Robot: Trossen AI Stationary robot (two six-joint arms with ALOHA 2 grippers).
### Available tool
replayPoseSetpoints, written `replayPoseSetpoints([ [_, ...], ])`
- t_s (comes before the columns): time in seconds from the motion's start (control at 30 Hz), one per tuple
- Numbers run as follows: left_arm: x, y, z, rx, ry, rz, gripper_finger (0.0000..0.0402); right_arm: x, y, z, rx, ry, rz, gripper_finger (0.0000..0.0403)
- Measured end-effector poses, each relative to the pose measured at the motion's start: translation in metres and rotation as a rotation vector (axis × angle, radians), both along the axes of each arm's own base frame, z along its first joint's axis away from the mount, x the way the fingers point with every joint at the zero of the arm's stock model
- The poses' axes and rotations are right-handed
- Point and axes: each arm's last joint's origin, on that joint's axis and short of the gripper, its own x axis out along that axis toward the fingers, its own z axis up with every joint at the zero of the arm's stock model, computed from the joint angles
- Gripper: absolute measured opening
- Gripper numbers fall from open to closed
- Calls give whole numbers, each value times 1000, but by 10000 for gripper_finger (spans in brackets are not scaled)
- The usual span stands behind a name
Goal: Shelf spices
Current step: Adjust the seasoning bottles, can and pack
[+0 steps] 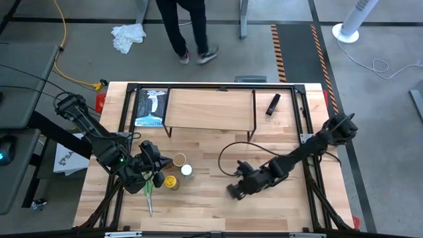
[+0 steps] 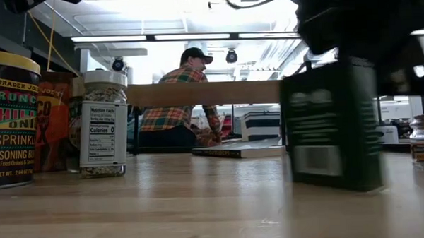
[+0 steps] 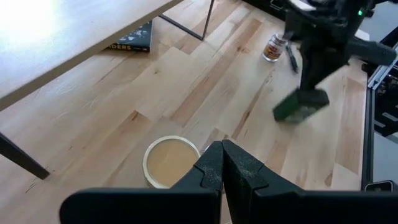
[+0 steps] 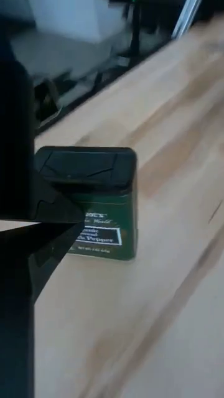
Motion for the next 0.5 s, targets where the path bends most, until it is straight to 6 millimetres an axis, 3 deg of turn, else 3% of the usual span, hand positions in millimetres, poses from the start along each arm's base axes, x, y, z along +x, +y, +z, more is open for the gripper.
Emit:
replayPoseSetpoints([
  [0.23,0,0,0,1,0,0,0,39,-1,-11,18,-121,11,0],
  [0.37,0,0,0,1,0,0,0,56,-13,7,-66,-180,65,0],
  [0.5,0,0,0,3,2,0,0,52,-24,23,-190,-33,137,0],
])
